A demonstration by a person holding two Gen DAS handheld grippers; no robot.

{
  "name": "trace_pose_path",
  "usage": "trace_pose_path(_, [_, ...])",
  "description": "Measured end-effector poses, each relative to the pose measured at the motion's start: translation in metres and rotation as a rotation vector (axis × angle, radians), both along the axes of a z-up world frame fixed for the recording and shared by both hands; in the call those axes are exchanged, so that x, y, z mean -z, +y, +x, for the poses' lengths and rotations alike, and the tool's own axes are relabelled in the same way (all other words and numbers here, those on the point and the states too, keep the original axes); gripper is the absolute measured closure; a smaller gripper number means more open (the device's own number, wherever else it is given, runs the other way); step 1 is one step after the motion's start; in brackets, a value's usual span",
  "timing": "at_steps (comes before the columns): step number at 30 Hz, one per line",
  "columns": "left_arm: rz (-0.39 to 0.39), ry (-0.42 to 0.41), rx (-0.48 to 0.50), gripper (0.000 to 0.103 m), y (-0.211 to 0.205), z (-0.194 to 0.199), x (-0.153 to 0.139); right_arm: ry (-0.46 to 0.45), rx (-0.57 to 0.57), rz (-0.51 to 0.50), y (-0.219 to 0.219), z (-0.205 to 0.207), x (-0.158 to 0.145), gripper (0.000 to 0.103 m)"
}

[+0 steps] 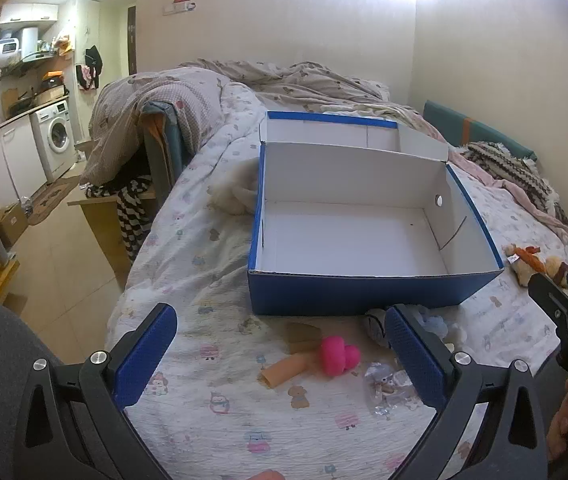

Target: Organize soft objects

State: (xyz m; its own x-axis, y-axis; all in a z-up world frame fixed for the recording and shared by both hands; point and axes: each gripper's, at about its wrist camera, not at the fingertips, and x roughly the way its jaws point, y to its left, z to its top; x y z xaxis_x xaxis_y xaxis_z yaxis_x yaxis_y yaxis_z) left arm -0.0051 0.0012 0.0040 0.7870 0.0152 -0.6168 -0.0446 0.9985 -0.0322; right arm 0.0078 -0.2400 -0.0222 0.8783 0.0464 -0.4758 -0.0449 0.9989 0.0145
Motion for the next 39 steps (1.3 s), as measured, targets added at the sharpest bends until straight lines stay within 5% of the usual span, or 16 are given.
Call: trace_pose_path(39, [0.003,0.013,-0.007,0.000,0.0013,0.0015,0.0025,0.006,-0.012,0.003,0.0005,-0.0020,0.0019,0.000])
